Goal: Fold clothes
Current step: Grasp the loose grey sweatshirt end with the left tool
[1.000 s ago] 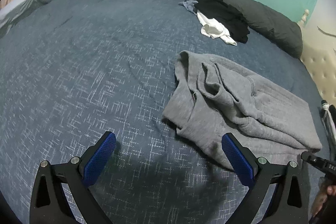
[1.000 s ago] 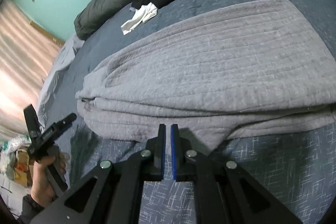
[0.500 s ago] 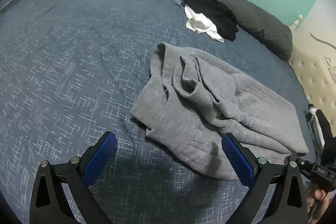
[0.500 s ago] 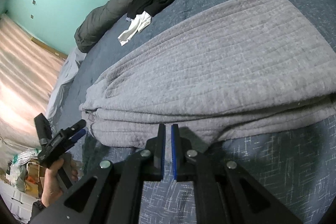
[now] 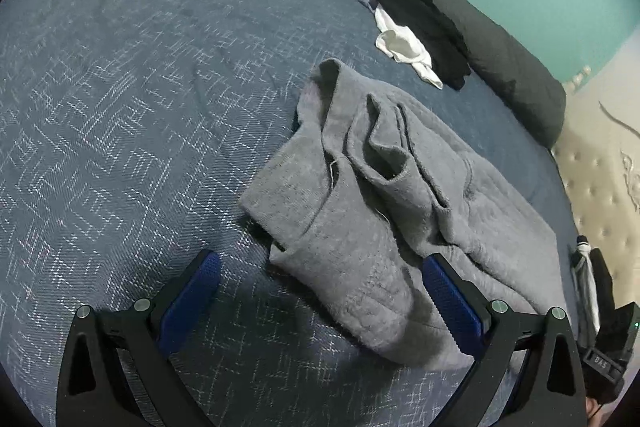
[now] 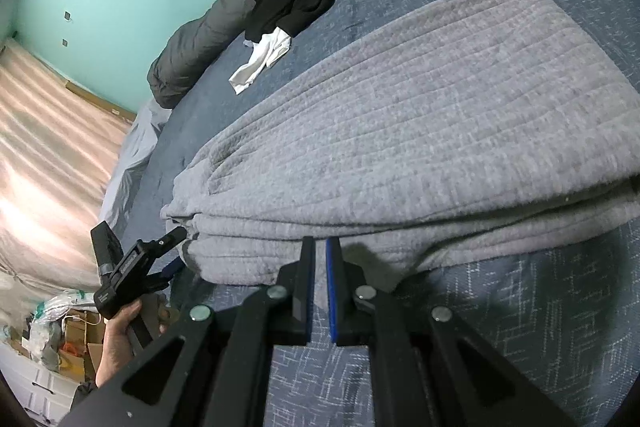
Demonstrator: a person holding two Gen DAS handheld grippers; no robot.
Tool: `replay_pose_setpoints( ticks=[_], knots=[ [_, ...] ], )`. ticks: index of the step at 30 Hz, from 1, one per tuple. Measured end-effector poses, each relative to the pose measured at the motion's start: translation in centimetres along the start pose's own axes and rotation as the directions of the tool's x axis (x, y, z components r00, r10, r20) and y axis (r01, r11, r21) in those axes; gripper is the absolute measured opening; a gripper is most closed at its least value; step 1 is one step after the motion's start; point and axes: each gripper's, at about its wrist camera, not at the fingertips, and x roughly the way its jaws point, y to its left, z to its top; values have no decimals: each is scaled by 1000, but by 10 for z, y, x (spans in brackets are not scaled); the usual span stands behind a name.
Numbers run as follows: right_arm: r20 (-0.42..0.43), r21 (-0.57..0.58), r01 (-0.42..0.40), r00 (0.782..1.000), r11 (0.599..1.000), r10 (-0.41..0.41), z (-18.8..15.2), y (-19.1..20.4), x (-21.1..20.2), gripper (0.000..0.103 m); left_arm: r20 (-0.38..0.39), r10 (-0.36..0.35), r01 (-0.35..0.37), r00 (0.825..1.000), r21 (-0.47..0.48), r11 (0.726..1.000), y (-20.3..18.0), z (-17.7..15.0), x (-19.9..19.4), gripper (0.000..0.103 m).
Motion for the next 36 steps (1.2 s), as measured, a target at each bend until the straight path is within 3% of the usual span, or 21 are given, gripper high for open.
replay_pose_setpoints(
  ticks=[6, 14, 17, 18, 19, 36],
  knots=[
    [5, 6, -3, 1000, 1000, 3, 1, -1, -2, 5, -12, 67, -66, 998, 42, 997, -9, -1, 5, 102],
    [4, 9, -5, 1000, 1000, 5, 1, -1, -1, 5, -10, 64, -64, 998, 4, 998, -6, 1, 3, 102],
    [7, 10, -7, 1000, 1000, 7, 2, -2, -3, 5, 5, 60, -60, 998, -11, 998, -6, 1, -1, 84],
    [9, 12, -7, 1000, 1000, 6, 2, -2, -3, 5, 3, 35, -35, 999, -21, 999, -6, 1, -1, 73],
    [10, 14, -6, 1000, 1000, 6, 3, -3, -4, 5, -2, 21, -21, 1000, -24, 1000, -6, 1, -1, 69],
    [27, 39, -9, 1000, 999, 8, 6, -13, -9, 5, 39, -22, 23, 999, -26, 999, -17, 3, -7, 36]
  ],
)
